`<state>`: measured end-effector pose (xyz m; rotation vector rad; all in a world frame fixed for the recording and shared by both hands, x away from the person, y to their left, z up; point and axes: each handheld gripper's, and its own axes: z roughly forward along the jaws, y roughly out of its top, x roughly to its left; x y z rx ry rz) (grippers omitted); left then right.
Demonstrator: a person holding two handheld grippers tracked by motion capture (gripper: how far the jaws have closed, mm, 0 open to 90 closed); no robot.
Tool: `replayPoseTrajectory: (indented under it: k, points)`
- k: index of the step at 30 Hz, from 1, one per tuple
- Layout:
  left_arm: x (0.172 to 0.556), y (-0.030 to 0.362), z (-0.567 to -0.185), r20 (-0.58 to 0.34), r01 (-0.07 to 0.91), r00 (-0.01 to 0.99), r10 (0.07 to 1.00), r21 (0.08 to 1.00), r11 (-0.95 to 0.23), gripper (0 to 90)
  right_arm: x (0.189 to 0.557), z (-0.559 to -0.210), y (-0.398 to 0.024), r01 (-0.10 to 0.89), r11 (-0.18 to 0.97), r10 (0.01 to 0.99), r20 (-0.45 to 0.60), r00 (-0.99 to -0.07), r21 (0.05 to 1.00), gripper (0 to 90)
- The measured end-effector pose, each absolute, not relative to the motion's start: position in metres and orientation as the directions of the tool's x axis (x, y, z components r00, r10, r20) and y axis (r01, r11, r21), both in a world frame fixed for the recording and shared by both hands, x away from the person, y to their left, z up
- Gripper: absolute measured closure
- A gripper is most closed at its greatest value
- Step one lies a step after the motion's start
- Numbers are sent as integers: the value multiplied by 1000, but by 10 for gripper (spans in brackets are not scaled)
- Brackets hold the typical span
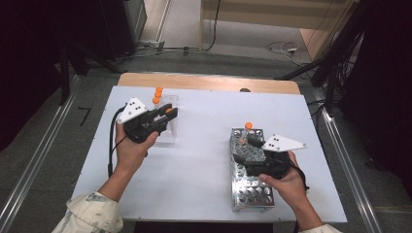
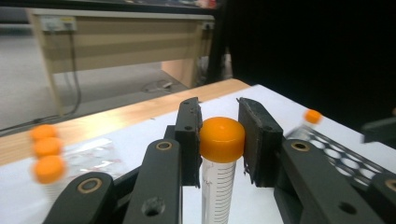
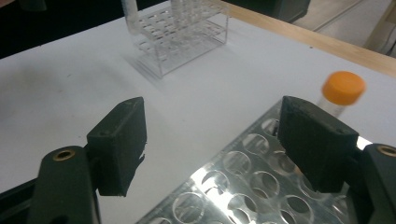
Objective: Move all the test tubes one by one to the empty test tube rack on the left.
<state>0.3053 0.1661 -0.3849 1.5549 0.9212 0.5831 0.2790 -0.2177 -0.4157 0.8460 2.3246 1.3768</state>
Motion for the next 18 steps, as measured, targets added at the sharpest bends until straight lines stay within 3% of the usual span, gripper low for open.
replayPoseTrajectory:
  k: [18]
  points:
    - [339, 199, -387, -86, 209, 392, 916, 978, 3, 713, 281, -420, -227, 343, 353, 652, 34, -757, 870, 229]
